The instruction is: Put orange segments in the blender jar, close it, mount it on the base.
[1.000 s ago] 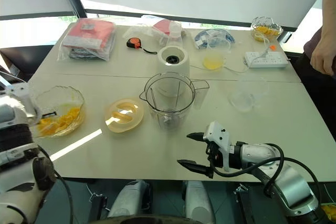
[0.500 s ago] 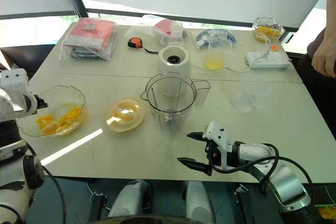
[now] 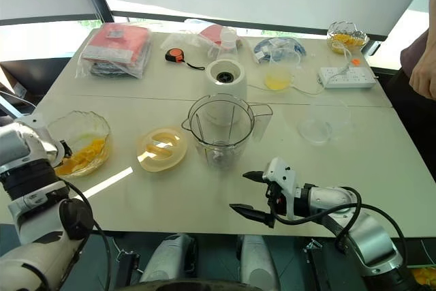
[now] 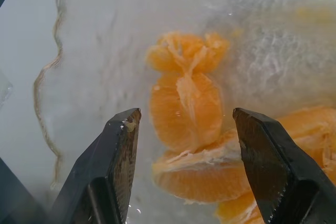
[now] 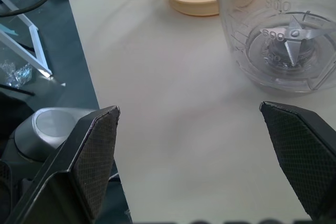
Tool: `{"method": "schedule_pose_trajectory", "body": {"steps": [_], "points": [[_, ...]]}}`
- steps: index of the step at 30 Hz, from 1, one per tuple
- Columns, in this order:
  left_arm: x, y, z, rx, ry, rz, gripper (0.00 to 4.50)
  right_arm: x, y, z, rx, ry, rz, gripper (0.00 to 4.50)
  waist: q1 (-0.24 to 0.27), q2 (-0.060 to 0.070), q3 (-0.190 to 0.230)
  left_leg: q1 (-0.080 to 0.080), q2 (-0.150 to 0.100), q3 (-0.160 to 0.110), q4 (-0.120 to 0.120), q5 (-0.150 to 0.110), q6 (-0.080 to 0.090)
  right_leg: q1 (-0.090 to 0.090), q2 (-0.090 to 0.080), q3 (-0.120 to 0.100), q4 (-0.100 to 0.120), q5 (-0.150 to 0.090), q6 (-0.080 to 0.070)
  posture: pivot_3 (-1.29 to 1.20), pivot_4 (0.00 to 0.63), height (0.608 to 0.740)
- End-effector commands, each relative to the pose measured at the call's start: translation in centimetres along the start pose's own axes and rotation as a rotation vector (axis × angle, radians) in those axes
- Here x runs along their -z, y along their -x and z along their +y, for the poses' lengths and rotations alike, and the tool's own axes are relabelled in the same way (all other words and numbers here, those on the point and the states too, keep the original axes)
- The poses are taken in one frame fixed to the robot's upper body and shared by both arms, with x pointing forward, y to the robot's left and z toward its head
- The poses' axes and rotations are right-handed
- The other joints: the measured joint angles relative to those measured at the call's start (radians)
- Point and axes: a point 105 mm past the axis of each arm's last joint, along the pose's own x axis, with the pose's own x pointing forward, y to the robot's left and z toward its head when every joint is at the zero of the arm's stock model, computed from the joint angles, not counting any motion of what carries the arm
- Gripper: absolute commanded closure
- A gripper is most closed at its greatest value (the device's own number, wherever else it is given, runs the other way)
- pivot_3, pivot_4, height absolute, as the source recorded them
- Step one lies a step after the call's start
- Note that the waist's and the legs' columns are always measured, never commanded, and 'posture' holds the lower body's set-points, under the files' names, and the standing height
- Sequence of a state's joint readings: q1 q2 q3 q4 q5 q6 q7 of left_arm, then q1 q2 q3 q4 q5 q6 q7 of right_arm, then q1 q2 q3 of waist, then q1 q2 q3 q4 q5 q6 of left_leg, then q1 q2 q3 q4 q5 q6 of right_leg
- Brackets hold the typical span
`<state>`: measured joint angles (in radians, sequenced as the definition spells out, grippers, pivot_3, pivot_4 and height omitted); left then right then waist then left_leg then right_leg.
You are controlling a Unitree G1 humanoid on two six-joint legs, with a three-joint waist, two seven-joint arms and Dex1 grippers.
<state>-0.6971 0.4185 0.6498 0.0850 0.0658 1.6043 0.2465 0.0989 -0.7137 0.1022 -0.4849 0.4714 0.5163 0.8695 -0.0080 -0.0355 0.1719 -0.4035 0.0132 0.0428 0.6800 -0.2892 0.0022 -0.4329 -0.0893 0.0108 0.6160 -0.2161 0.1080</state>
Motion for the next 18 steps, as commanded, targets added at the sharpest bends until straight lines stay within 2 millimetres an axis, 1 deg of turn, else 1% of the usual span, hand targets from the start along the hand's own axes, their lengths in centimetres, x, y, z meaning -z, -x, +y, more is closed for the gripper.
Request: {"method": "schedule_pose_trajectory", "body": {"steps": [1,4,6,11,18], "points": [[-0.3,-0.3,0.5,-0.028,0.035,0.003,1.59,-0.6,-0.1,0.4,-0.005,0.03,-0.02,0.0,0.0,0.0,0.0,0.0,0.0,0.0,0.0,0.0,0.0,0.0,0.001,0.0,0.0,0.0,0.0,0.0,0.15,0.74],[0.0,-1.0,0.2,-0.021,0.045,0.021,1.59,-0.8,0.3,0.6,-0.011,0.051,-0.005,0.0,0.0,0.0,0.0,0.0,0.0,0.0,0.0,0.0,0.0,0.0,0.001,0.0,0.0,0.0,0.0,0.0,0.15,0.74],[0.0,-1.5,0.0,-0.022,0.045,0.025,1.59,-1.3,0.8,0.8,-0.018,0.065,-0.007,0.0,-0.001,0.0,0.0,0.0,0.0,0.0,0.0,0.0,0.0,0.0,0.001,0.0,0.0,0.0,0.0,0.0,0.15,0.74],[0.0,-2.4,0.2,-0.033,0.047,0.03,1.59,-3.5,2.0,1.5,-0.05,0.098,-0.059,0.0,-0.002,0.0,0.0,0.001,0.0,0.0,0.0,0.0,0.0,0.001,0.001,0.0,0.0,0.0,0.001,0.0,0.15,0.74],[0.0,-2.7,0.7,-0.046,0.05,0.034,1.59,-5.4,2.8,2.5,-0.063,0.144,-0.089,0.0,-0.004,0.0,0.0,0.005,0.001,0.0,0.0,0.0,0.0,0.003,0.001,0.0,0.002,0.0,0.001,0.0,0.15,0.74]]}}
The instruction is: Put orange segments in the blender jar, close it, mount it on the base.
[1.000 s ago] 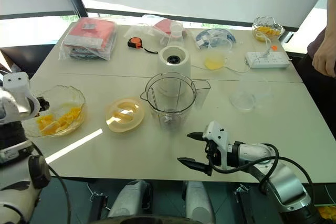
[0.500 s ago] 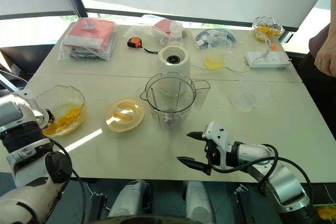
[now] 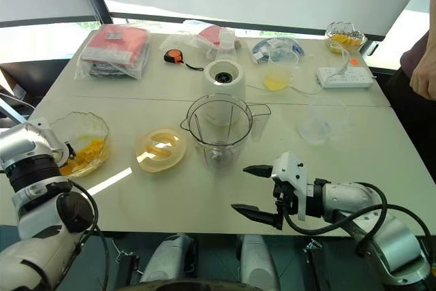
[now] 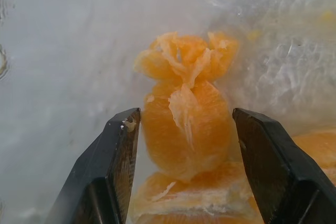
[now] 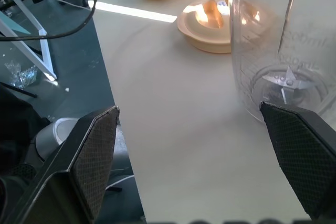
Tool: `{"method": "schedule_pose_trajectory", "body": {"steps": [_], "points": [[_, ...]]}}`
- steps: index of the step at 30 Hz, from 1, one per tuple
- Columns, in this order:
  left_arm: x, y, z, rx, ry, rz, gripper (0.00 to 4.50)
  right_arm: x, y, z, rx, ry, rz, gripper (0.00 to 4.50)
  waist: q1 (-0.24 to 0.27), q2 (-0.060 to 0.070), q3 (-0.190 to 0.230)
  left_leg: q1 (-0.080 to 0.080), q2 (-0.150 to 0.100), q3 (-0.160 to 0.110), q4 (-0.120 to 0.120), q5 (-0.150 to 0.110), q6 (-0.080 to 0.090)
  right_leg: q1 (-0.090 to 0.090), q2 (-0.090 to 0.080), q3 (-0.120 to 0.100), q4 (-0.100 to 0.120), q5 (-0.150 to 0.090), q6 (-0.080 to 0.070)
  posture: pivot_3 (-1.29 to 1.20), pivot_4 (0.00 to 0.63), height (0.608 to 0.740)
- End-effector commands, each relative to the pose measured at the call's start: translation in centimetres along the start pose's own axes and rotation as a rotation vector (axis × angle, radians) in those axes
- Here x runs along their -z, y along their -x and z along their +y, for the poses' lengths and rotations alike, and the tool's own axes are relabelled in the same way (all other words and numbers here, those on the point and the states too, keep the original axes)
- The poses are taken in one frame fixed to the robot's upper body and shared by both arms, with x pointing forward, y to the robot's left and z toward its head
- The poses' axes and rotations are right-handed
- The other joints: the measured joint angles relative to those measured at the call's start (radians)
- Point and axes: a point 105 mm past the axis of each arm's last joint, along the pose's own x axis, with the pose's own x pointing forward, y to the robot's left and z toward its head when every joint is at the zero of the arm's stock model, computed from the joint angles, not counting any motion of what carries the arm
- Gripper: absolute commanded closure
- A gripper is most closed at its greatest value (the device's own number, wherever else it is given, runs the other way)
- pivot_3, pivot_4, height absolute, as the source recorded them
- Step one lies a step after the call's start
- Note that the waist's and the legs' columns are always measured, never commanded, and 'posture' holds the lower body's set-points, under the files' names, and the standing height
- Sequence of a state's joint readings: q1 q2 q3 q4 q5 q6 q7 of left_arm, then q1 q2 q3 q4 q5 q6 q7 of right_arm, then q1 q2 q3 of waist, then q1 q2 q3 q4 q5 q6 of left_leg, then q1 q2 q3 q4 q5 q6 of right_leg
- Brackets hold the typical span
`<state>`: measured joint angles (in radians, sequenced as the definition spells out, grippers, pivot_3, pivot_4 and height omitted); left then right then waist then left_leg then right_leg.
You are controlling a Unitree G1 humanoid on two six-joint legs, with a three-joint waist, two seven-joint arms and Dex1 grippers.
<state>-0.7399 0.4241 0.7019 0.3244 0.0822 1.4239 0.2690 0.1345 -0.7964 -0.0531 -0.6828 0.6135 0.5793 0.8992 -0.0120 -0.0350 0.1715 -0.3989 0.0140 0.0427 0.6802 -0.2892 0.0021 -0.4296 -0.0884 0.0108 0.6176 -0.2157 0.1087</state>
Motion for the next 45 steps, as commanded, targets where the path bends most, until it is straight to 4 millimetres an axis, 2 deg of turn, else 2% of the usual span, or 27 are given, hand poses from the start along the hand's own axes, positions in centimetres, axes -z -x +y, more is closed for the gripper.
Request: {"method": "schedule_pose_trajectory", "body": {"steps": [1,8,13,22,27,33,38,41,43,45], "points": [[-0.1,-0.2,1.2,-0.039,0.02,0.001,1.59,-1.8,0.4,0.7,-0.015,0.051,-0.03,0.0,0.0,0.0,0.0,0.001,0.0,0.0,0.0,0.0,0.0,0.0,0.0,0.0,0.0,0.0,0.0,0.0,0.15,0.74],[0.8,-0.7,1.1,-0.031,0.036,0.044,1.59,-2.4,0.2,0.7,-0.01,0.066,-0.029,0.0,-0.002,0.001,0.0,0.002,0.0,0.0,0.0,0.0,0.0,0.001,-0.001,0.001,0.0,0.0,0.0,0.0,0.15,0.74],[1.1,-0.7,1.3,-0.036,0.047,0.055,3.89,-2.4,0.1,0.4,-0.005,0.064,-0.026,0.0,0.0,0.001,0.0,0.003,0.0,0.001,-0.001,0.0,0.0,0.001,-0.001,0.001,0.0,0.0,0.0,0.0,0.15,0.74],[0.2,1.3,1.6,-0.04,0.076,0.026,3.89,-1.5,0.0,-0.2,-0.009,0.051,-0.017,0.0,0.0,0.0,0.0,0.002,0.0,0.001,-0.001,-0.002,-0.003,0.001,-0.001,0.001,0.0,0.0,0.0,0.0,0.15,0.74],[-1.9,3.8,1.6,-0.02,0.095,-0.058,3.89,-1.0,-0.3,-0.4,-0.012,0.052,-0.012,0.0,0.002,-0.001,0.0,0.002,0.0,0.001,-0.001,-0.002,-0.003,0.001,-0.001,0.001,0.0,0.0,0.0,0.0,0.15,0.74],[-3.9,5.8,1.0,0.005,0.126,-0.153,3.89,-0.6,-0.5,-0.6,-0.011,0.05,-0.007,0.0,0.005,-0.001,0.0,0.002,0.0,0.001,0.0,-0.002,-0.003,0.001,-0.001,0.001,-0.001,0.0,0.0,0.0,0.15,0.74],[-4.3,6.3,0.5,0.025,0.134,-0.171,3.89,-0.4,-0.6,-0.7,-0.01,0.047,-0.005,0.0,0.004,-0.001,0.0,0.002,-0.001,0.001,0.0,0.0,0.0,0.002,0.001,0.001,-0.001,0.0,0.0,0.0,0.15,0.74],[-3.8,5.9,0.7,0.016,0.128,-0.151,3.89,-0.3,-0.7,-0.8,-0.01,0.046,-0.007,0.0,0.003,-0.001,0.0,0.002,-0.001,0.001,0.0,0.0,0.0,0.002,0.001,0.001,-0.001,0.0,0.0,0.0,0.15,0.74],[-3.1,5.2,0.8,0.008,0.125,-0.122,3.36,-0.2,-0.8,-0.8,-0.01,0.047,-0.005,0.0,0.003,-0.001,0.0,0.002,-0.001,0.001,0.0,0.0,0.0,0.002,0.001,0.001,0.0,0.0,0.0,0.0,0.15,0.74],[-2.3,4.7,0.7,-0.001,0.113,-0.099,2.62,-0.1,-0.9,-0.8,-0.009,0.047,-0.005,0.0,0.003,-0.001,0.0,0.002,-0.001,0.001,0.0,0.0,0.0,0.002,0.001,0.0,0.0,0.0,0.0,0.0,0.15,0.74]]}}
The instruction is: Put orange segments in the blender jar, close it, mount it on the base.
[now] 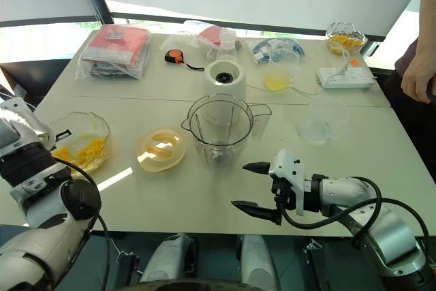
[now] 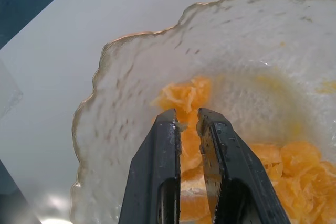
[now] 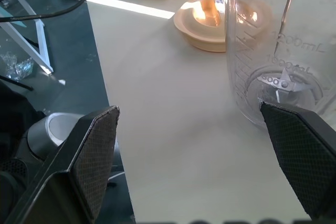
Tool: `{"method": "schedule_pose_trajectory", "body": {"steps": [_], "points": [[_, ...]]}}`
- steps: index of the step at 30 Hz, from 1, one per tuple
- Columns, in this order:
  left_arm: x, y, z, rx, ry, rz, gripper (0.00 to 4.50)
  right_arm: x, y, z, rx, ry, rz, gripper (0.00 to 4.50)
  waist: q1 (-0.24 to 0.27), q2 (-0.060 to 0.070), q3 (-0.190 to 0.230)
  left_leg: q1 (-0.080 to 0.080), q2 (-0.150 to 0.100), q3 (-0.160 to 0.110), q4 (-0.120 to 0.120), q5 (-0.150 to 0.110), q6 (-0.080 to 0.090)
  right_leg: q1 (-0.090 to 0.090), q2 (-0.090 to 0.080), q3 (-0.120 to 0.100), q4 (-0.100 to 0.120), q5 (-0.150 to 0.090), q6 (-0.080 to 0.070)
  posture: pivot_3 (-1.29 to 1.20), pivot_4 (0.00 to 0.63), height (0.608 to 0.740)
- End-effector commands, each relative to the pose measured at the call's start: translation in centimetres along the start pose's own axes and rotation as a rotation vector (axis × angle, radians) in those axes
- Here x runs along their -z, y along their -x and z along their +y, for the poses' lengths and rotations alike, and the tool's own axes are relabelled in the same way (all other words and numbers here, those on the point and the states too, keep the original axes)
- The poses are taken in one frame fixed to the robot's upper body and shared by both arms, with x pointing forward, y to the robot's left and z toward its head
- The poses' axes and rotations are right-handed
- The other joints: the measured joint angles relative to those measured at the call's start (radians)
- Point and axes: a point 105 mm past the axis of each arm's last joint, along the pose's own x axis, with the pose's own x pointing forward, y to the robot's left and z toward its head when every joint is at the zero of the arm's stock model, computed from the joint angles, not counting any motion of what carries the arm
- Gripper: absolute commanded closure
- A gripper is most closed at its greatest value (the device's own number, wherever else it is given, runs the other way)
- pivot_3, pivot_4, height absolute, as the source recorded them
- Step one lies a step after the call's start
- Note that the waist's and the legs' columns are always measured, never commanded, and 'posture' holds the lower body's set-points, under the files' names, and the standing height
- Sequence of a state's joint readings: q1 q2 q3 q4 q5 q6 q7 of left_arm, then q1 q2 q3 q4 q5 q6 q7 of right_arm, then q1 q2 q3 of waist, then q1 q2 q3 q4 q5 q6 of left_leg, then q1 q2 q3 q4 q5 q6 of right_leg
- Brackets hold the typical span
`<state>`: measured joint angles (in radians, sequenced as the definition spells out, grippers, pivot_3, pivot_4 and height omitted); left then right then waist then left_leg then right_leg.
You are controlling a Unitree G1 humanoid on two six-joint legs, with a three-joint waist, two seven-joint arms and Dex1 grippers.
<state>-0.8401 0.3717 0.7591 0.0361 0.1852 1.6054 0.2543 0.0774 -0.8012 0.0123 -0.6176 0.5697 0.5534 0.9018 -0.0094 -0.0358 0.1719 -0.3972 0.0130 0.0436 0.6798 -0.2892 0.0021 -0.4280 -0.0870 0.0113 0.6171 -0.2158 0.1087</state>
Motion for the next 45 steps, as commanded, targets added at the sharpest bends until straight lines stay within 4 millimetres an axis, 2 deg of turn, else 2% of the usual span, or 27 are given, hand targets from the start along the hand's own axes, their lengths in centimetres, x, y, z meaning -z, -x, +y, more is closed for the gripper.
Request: {"method": "schedule_pose_trajectory", "body": {"steps": [1,3,10,20,23,27,28,36,40,45], "points": [[0.7,-0.3,0.3,-0.026,-0.023,0.015,2.09,-0.7,-0.2,0.0,-0.004,0.032,-0.032,0.0,0.0,0.0,0.0,0.0,0.0,0.0,0.0,0.0,0.0,0.0,0.0,0.0,0.0,0.0,0.0,0.0,0.15,0.74],[1.4,-0.7,0.2,-0.021,-0.031,0.038,1.14,-0.7,-0.2,0.1,-0.003,0.03,-0.033,0.0,0.001,0.0,0.0,0.0,0.0,0.0,0.0,0.0,0.0,0.0,0.0,0.0,0.0,0.0,0.0,0.0,0.15,0.74],[3.2,-1.9,0.3,-0.029,-0.007,0.094,1.14,-0.5,0.1,0.2,0.004,0.028,-0.027,0.0,0.004,0.0,0.0,0.0,0.0,0.0,0.0,0.0,0.0,0.001,0.0,0.0,0.0,0.0,0.0,0.0,0.15,0.74],[5.1,-4.7,1.3,-0.075,0.031,0.132,1.14,-0.8,0.3,0.3,0.011,0.043,-0.026,0.0,-0.004,0.0,0.0,0.001,0.001,0.0,0.0,0.0,0.0,0.001,-0.001,0.0,0.0,0.0,0.0,0.0,0.15,0.74],[5.5,-5.1,1.3,-0.081,0.035,0.138,2.03,-0.9,0.2,0.2,0.012,0.047,-0.028,0.0,-0.004,0.001,0.0,0.002,0.001,0.0,-0.001,0.0,0.0,0.001,-0.001,0.001,0.001,0.0,0.0,0.0,0.15,0.74],[5.4,-5.1,1.2,-0.08,0.034,0.136,4.14,-1.0,0.1,0.1,0.017,0.049,-0.032,0.0,-0.003,0.001,0.0,0.002,0.001,0.0,0.0,0.0,0.0,0.001,-0.001,0.001,0.001,0.0,0.0,0.0,0.15,0.74],[5.4,-5.0,1.2,-0.081,0.035,0.137,4.47,-1.0,0.1,0.0,0.018,0.049,-0.032,0.0,-0.002,0.001,-0.001,0.002,0.001,0.0,0.0,0.0,0.0,0.001,-0.001,0.001,0.001,0.0,0.0,0.0,0.15,0.74],[4.6,-4.1,1.4,-0.084,0.034,0.112,4.47,-1.0,0.0,0.0,0.018,0.044,-0.032,0.0,-0.002,0.001,-0.001,0.002,0.001,0.001,0.0,0.0,0.0,0.001,-0.001,0.001,0.001,0.0,0.0,0.0,0.15,0.74],[3.2,-2.3,1.3,-0.087,0.023,0.066,4.47,-0.8,0.1,-0.2,0.021,0.043,-0.029,0.0,-0.001,0.0,0.0,0.002,0.001,0.001,0.0,0.0,0.0,0.001,-0.001,0.001,0.0,0.0,0.0,0.0,0.15,0.74],[0.5,1.0,-0.1,-0.032,-0.075,-0.095,4.47,-0.4,0.3,-0.3,0.026,0.025,-0.025,0.0,0.002,-0.001,0.0,0.001,0.001,0.0,0.0,0.0,0.0,0.001,0.0,0.0,0.0,0.0,0.0,0.0,0.15,0.74]]}}
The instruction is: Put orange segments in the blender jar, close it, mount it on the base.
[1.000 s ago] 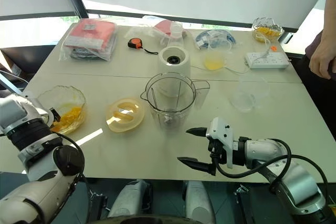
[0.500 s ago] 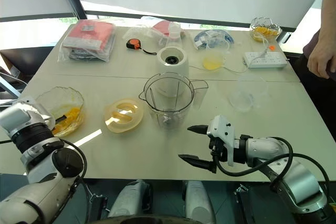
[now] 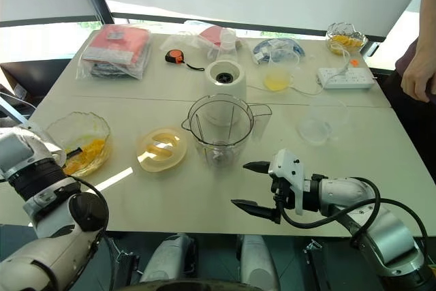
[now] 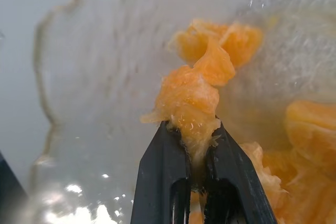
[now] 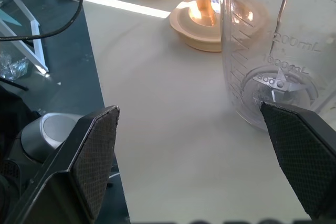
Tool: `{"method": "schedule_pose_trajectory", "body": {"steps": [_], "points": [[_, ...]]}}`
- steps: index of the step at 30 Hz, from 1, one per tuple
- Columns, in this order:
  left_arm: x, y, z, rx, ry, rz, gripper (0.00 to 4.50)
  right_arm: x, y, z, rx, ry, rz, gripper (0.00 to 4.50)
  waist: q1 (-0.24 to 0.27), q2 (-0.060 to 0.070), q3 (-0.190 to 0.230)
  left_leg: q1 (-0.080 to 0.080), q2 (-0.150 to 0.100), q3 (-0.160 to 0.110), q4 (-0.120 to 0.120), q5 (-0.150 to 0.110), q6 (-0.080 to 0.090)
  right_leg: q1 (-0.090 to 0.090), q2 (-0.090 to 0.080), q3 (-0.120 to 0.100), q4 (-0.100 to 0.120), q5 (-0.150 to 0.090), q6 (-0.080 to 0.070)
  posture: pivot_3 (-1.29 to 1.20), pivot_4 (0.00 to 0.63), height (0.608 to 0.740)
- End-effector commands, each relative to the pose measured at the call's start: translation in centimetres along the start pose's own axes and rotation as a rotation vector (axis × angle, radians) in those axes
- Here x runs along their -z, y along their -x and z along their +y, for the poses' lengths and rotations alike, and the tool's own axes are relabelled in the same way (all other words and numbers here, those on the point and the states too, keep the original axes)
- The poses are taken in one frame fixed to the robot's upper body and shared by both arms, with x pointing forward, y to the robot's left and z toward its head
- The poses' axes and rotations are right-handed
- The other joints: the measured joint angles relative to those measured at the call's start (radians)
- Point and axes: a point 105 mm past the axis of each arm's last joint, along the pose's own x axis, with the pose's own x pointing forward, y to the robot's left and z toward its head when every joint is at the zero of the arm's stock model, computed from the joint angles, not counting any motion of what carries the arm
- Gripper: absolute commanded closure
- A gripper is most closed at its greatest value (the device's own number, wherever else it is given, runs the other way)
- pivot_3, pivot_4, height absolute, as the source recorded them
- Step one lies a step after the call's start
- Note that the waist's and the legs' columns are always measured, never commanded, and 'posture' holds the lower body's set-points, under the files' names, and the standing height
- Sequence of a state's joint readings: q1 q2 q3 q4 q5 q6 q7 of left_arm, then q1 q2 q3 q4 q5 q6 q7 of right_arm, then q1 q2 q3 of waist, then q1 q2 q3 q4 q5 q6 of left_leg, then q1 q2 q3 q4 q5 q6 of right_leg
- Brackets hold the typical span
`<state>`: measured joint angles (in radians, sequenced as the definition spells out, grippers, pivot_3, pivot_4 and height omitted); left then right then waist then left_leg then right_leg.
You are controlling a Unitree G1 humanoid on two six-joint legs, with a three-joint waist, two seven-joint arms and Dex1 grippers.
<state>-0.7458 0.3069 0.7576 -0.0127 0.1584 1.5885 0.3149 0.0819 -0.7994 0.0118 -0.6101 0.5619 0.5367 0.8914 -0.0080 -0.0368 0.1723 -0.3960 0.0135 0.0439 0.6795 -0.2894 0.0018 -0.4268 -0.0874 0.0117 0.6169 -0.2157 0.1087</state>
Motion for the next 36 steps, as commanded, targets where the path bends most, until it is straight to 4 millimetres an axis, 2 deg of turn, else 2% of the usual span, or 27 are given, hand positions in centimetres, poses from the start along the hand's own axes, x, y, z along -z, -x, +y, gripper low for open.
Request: {"method": "schedule_pose_trajectory", "body": {"steps": [1,5,9,12,16,19,21,24,26,30,36], "points": [[-2.5,2.5,-0.5,0.031,-0.064,-0.162,4.47,-0.4,0.3,-0.2,0.013,0.013,-0.023,0.0,0.001,0.0,0.0,0.0,0.0,0.0,0.0,0.0,-0.001,0.0,0.0,0.0,0.0,0.0,0.0,0.0,0.15,0.74],[-3.3,3.7,-0.5,0.099,-0.156,-0.267,4.47,-0.4,1.2,-1.3,0.068,-0.035,-0.051,0.0,-0.005,0.001,0.0,0.0,0.0,0.0,0.0,-0.001,-0.002,0.0,-0.002,0.001,0.0,-0.001,-0.003,0.0,0.15,0.74],[-5.0,5.6,-1.1,0.266,-0.339,-0.362,4.47,-0.8,2.5,-2.2,0.13,-0.088,-0.098,0.0,-0.004,0.001,0.0,0.0,0.002,0.0,0.0,-0.002,-0.003,-0.001,-0.001,0.001,0.001,-0.002,-0.004,0.0,0.15,0.74],[-5.9,8.4,-2.5,0.478,-0.541,-0.387,4.47,-1.1,3.5,-2.7,0.177,-0.121,-0.125,0.0,-0.002,0.001,0.0,-0.001,0.002,-0.002,0.0,-0.002,-0.003,-0.002,-0.002,0.001,0.0,-0.002,-0.006,0.0,0.15,0.74],[-6.1,15.1,-4.6,0.873,-0.766,-0.457,4.47,-1.1,4.8,-3.5,0.239,-0.145,-0.148,0.0,0.002,0.003,0.0,-0.004,0.001,-0.002,-0.001,-0.002,-0.004,-0.002,-0.005,0.0,-0.004,-0.002,-0.006,0.0,0.15,0.74],[-4.8,19.2,-5.7,1.129,-1.013,-0.556,4.47,-1.4,5.5,-3.9,0.265,-0.15,-0.168,0.0,-0.004,0.004,0.0,-0.009,-0.001,-0.001,-0.001,-0.002,-0.004,-0.007,-0.008,0.001,-0.005,-0.002,-0.006,0.0,0.15,0.74],[-4.0,20.6,-6.0,1.246,-1.111,-0.584,4.47,-1.7,5.7,-4.0,0.274,-0.152,-0.18,0.0,-0.005,0.007,0.001,-0.012,-0.001,0.001,-0.002,-0.002,-0.004,-0.011,-0.008,0.001,-0.005,-0.002,-0.006,0.0,0.15,0.74],[-1.3,23.9,-7.5,1.586,-1.227,-0.555,4.47,-1.9,6.5,-4.4,0.304,-0.152,-0.207,0.0,0.0,0.009,0.002,-0.012,-0.001,0.002,-0.003,0.0,0.0,-0.012,-0.007,0.001,-0.004,-0.002,-0.006,0.0,0.15,0.74],[-0.1,24.9,-8.6,1.72,-1.285,-0.53,4.47,-2.2,6.8,-4.4,0.317,-0.151,-0.235,0.0,0.007,0.009,0.002,-0.012,-0.001,0.001,-0.002,0.001,0.0,-0.011,-0.005,-0.001,-0.004,-0.002,-0.006,0.0,0.15,0.74],[0.8,25.8,-11.4,1.839,-1.346,-0.521,4.47,-2.4,6.5,-4.0,0.334,-0.155,-0.257,0.0,0.019,0.009,0.002,-0.011,-0.001,0.002,0.004,0.001,0.002,-0.007,0.003,-0.001,-0.004,-0.002,-0.006,0.0,0.15,0.74],[3.2,25.7,-15.2,1.943,-1.476,-0.506,4.47,-2.7,5.6,-3.0,0.351,-0.169,-0.273,0.0,0.02,0.008,0.002,-0.011,-0.003,0.004,0.005,0.001,0.002,-0.005,0.007,0.001,-0.004,-0.003,-0.004,0.0,0.15,0.74]]}}
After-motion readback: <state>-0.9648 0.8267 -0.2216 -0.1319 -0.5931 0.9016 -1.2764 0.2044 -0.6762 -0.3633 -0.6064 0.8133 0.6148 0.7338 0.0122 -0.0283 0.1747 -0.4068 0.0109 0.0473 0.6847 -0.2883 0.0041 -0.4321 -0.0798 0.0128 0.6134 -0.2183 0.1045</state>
